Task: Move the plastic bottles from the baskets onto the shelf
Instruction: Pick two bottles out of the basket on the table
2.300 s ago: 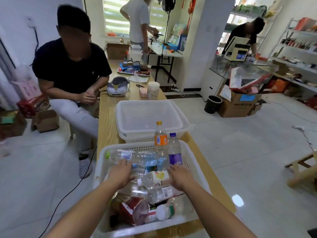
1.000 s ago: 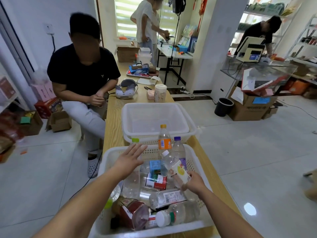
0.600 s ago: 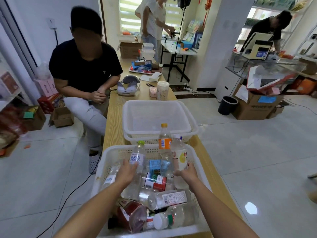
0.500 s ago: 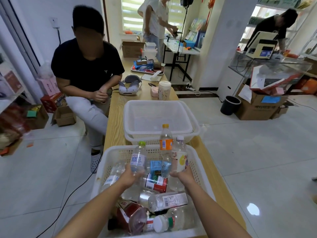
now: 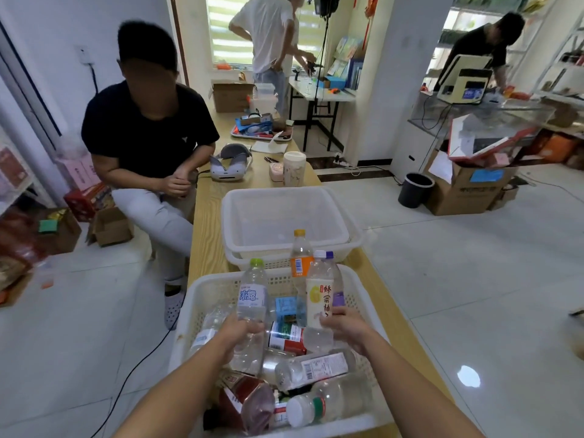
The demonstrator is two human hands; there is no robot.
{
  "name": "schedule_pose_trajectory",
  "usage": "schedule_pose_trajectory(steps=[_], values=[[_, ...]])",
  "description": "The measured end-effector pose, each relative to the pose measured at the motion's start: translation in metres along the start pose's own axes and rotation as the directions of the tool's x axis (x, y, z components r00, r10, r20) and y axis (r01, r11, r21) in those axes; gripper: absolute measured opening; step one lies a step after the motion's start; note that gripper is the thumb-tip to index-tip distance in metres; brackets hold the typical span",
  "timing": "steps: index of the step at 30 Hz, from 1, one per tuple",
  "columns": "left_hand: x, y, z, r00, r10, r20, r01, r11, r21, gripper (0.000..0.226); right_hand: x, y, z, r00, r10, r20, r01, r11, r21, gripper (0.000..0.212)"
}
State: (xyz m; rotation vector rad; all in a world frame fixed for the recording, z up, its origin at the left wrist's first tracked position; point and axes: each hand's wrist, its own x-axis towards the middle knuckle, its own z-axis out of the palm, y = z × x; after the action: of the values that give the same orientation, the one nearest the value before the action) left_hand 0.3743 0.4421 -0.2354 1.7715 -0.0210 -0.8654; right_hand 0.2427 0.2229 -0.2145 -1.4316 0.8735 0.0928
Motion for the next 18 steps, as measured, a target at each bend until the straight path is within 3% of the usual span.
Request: schedule_pose_trajectory(steps=[4, 7, 11, 16, 18], values=[[-0.009, 0.013, 0.002, 0.995, 0.062, 0.073, -0.059, 0.997, -0.045, 0.027, -0.016, -0.012, 0.005, 0.952, -0.088, -0.292, 0.115, 0.99, 0.077, 0.013], [-0.015, 0.022, 0.001, 0.992, 0.098, 0.077, -0.092, 0.993, -0.075, 0.032, -0.025, -0.023, 0.024, 0.976, -0.109, -0.188, 0.098, 0.993, -0.069, 0.004], [-0.018, 0.02, -0.006, 0.99, 0.106, 0.094, -0.096, 0.99, -0.105, 0.039, -0.022, -0.026, 0.058, 0.988, -0.113, -0.101, 0.089, 0.971, -0.223, 0.042], [-0.013, 0.004, -0.025, 0.997, 0.058, 0.044, -0.05, 0.985, -0.166, 0.033, -0.008, -0.013, 0.101, 0.992, -0.089, -0.092, 0.047, 0.92, -0.389, 0.066], [-0.011, 0.004, -0.028, 0.998, 0.042, 0.042, -0.031, 0.971, -0.239, 0.026, -0.003, -0.009, 0.113, 0.994, -0.071, -0.08, 0.029, 0.903, -0.429, 0.063]])
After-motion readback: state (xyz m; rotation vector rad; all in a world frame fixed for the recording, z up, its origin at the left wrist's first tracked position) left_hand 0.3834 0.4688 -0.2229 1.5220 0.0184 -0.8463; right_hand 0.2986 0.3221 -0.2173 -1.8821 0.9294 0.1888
